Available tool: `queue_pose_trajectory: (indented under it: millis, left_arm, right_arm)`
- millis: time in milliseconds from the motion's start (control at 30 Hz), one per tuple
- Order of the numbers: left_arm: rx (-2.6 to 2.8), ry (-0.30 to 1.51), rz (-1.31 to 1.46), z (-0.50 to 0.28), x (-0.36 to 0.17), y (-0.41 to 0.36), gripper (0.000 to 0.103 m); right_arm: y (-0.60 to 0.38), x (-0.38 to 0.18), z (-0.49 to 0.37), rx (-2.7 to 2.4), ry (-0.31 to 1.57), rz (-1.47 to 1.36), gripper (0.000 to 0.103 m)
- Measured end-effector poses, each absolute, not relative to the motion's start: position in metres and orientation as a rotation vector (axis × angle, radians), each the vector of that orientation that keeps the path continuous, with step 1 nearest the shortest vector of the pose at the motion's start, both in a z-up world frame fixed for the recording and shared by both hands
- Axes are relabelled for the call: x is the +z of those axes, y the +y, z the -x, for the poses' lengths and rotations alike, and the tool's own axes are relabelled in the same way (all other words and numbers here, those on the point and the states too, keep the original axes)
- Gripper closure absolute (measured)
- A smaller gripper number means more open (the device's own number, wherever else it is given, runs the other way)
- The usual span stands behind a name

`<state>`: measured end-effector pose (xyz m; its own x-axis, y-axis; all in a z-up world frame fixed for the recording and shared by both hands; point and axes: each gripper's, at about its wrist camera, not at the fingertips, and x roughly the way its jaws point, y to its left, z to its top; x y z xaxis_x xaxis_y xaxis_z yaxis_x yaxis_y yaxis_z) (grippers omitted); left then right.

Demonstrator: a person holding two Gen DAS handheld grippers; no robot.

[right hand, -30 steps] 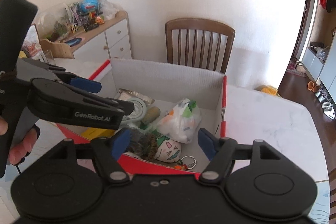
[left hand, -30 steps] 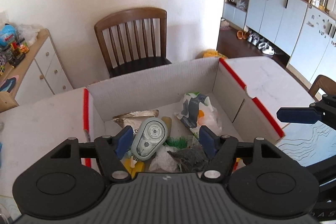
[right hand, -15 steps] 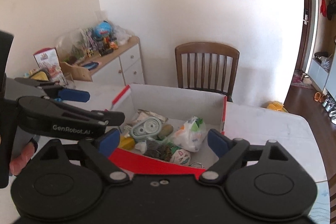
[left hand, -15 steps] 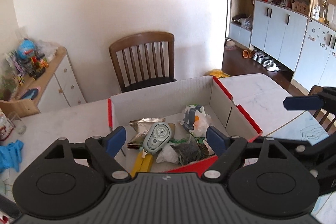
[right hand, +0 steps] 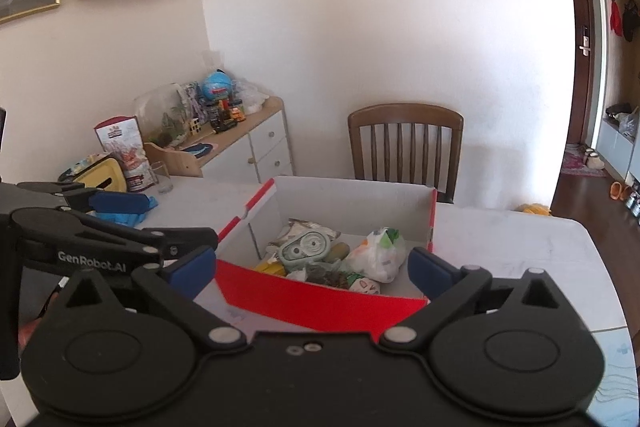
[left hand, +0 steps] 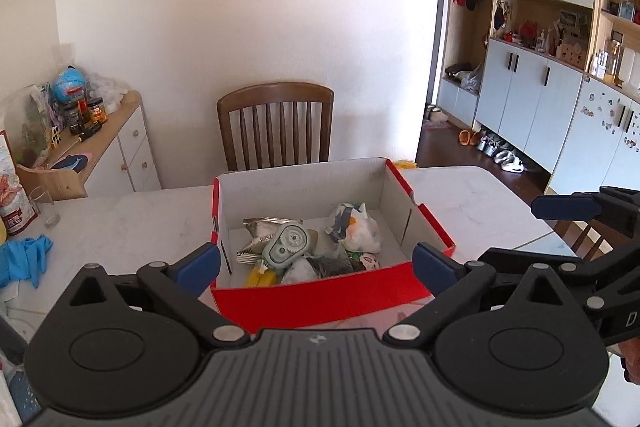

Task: Organize objects

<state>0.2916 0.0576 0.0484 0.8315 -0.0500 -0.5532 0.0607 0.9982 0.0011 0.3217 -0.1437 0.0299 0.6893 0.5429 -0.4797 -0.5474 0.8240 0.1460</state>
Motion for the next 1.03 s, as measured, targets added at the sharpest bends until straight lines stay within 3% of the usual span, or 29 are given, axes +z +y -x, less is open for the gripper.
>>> queue_pose_trajectory:
  millis: [1033]
  left_arm:
    - [0.001, 0.574, -0.003, -0.233, 0.034, 0.054, 0.0]
  right_arm:
    - [-0.164, 0.021, -0.273, 0.628, 0.548, -0.016, 0.001]
